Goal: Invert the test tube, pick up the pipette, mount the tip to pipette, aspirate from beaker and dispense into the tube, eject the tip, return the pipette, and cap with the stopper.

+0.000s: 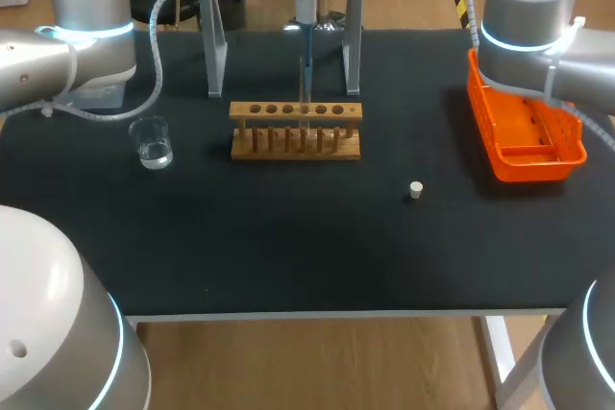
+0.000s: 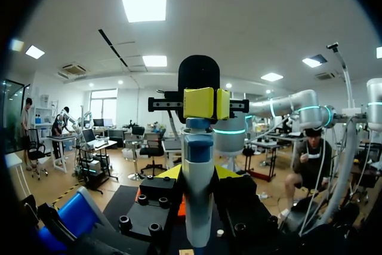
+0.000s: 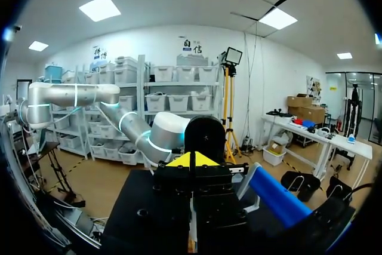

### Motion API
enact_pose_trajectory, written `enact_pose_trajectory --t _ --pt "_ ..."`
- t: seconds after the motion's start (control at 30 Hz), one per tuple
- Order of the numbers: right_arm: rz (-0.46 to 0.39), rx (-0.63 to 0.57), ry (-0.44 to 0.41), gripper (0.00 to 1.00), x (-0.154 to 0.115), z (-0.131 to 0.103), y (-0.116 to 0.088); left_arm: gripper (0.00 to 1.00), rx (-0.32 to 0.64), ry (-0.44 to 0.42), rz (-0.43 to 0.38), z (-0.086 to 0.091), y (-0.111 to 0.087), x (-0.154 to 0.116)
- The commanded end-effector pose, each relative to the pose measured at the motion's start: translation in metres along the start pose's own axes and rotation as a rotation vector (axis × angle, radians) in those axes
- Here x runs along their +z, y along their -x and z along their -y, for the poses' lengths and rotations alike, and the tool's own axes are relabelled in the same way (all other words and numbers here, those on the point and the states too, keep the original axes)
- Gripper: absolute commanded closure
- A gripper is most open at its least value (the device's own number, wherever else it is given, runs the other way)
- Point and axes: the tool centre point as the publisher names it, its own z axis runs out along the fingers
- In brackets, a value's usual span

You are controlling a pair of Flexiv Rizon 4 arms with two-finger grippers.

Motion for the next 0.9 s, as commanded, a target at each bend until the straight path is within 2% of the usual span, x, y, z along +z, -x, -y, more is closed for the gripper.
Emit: enact_pose_trajectory --t 0.03,0.33,0.37,0.43,0.63,0.83,0.9 --pt "-0.006 -0.013 0.016 1.00 -0.001 -0.003 0.001 1.00 0.000 0.000 -0.008 0.005 0.002 -0.001" --pt "0.010 -0.085 0.067 1.00 -0.021 -0.036 -0.007 1.00 0.000 0.000 -0.008 0.005 0.002 -0.001" --pt "0.012 -0.097 0.079 0.82 -0.026 -0.041 -0.008 1.00 0.000 0.000 -0.008 0.005 0.002 -0.001" --pt "0.020 -0.124 0.095 0.00 -0.038 -0.046 -0.012 1.00 0.000 0.000 -0.008 0.005 0.002 -0.001" --pt "0.027 -0.177 0.133 0.00 -0.081 -0.042 -0.022 1.00 0.000 0.000 -0.008 0.005 0.002 -0.001" --pt "0.056 -0.197 0.085 0.00 -0.114 -0.007 -0.028 1.00 0.000 0.000 -0.008 0.005 0.002 -0.001" --pt "0.068 -0.193 0.061 0.00 -0.123 0.012 -0.028 1.00 0.000 0.000 -0.008 0.005 0.002 -0.001"
